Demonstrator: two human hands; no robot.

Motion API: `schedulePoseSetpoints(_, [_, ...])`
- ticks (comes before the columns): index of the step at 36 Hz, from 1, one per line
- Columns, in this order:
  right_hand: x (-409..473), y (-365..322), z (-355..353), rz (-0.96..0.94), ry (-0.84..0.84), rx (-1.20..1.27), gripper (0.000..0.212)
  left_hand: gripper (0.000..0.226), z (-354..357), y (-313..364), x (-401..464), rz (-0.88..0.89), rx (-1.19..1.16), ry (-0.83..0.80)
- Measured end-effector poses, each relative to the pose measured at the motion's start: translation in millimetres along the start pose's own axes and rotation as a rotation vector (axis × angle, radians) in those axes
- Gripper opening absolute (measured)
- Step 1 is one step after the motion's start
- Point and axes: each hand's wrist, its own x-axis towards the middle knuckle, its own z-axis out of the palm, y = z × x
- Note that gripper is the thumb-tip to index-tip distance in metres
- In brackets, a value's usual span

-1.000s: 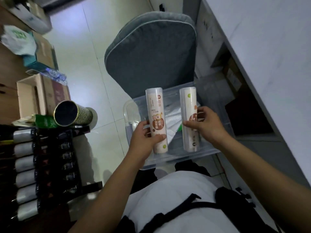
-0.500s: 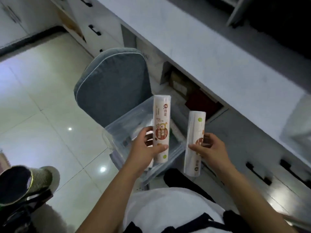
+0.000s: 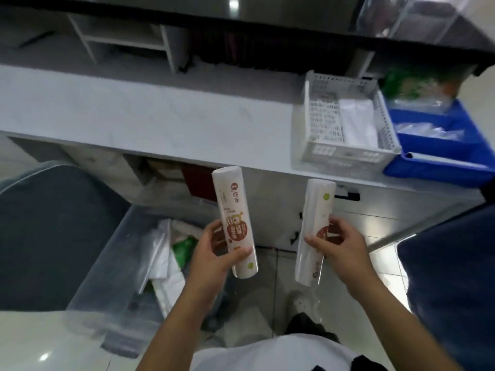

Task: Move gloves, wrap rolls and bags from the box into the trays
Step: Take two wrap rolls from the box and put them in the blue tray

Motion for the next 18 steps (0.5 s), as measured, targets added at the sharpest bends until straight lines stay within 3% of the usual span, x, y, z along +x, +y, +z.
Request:
schedulePoseSetpoints(10, [46.9, 37.1, -145.2, 0.034, 0.120, 0.097, 0.063, 0.065, 178.9, 16.1, 41.1, 0.030, 0.138, -0.144])
schedulePoseSetpoints(18, [84.6, 71.9, -246.9, 0.081, 0.219, 0.148, 0.054, 0.060, 295.2, 29.2, 62.8, 0.054, 0.205, -0.209])
